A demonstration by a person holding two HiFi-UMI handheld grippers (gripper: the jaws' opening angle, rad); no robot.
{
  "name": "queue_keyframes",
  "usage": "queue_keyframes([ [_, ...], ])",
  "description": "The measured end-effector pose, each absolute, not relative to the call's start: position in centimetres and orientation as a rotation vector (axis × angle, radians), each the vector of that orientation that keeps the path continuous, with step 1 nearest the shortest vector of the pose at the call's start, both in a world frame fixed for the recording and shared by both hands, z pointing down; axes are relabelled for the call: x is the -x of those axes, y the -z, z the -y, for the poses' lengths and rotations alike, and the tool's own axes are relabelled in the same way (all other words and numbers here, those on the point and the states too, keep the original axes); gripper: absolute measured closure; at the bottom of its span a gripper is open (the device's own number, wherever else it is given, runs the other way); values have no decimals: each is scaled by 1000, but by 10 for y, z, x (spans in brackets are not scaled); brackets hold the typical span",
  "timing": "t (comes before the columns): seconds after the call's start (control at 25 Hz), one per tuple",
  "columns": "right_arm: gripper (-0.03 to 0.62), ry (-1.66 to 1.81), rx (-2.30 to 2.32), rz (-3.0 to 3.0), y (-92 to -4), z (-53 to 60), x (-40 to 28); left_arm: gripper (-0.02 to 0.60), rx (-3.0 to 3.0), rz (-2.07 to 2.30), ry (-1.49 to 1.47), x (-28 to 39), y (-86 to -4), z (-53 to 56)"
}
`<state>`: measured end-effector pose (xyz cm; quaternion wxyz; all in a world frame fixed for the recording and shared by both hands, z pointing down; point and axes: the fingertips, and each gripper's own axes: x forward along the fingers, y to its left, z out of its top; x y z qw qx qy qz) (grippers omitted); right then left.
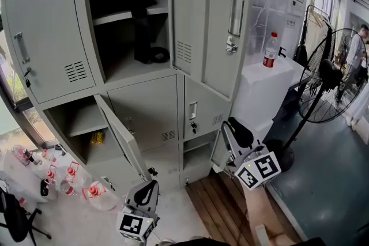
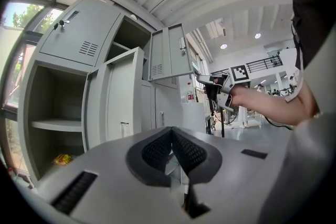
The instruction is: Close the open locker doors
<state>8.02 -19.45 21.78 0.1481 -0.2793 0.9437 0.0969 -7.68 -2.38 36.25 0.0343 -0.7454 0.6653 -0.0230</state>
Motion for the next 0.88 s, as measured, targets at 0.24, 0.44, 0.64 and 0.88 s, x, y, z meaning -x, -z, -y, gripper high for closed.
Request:
queue_keyframes([
  [0.24, 499, -313, 799, -2682, -197, 199, -73, 574, 2315, -2034, 46, 80, -373, 16],
  [0.44, 494, -324, 811, -2682, -191, 206, -69, 574, 2295, -2078, 47, 87, -371, 9],
  [0.64, 480, -320, 837, -2682, -191, 218, -70, 574, 2273, -2068, 34, 91, -378, 6],
  [0.88, 462, -297, 857, -2667, -186, 227, -70, 574, 2263, -2120, 55, 96, -373, 4],
])
